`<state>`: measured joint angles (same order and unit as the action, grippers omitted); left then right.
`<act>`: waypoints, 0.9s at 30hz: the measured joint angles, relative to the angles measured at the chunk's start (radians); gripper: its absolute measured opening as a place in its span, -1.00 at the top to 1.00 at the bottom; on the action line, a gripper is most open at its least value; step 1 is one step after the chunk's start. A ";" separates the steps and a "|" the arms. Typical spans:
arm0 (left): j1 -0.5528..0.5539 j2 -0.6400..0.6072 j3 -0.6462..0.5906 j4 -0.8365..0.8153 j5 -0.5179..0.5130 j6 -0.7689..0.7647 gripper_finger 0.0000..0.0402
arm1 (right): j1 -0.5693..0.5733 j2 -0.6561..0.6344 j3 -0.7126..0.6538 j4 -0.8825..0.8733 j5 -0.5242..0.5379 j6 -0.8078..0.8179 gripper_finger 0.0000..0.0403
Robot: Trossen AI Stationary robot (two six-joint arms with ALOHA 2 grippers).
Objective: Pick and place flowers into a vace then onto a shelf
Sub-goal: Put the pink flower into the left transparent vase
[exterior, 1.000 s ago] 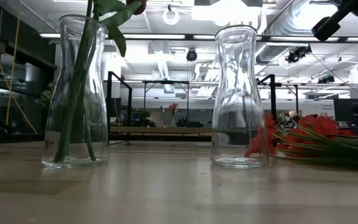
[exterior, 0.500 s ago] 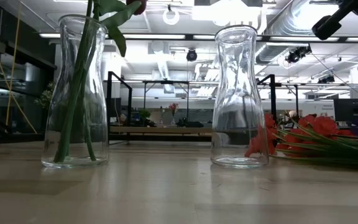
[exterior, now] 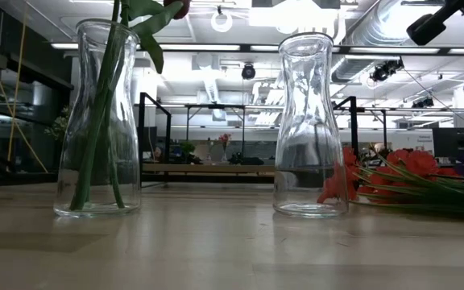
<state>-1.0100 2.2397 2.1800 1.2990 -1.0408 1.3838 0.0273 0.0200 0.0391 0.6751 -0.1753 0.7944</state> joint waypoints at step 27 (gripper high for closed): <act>0.008 0.121 -0.001 0.266 -0.086 0.476 0.91 | 0.000 0.000 0.000 0.025 0.000 -0.009 0.94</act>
<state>-1.0025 2.3611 2.1792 1.5654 -1.1270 1.8599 0.0269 0.0200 0.0391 0.7002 -0.1749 0.7856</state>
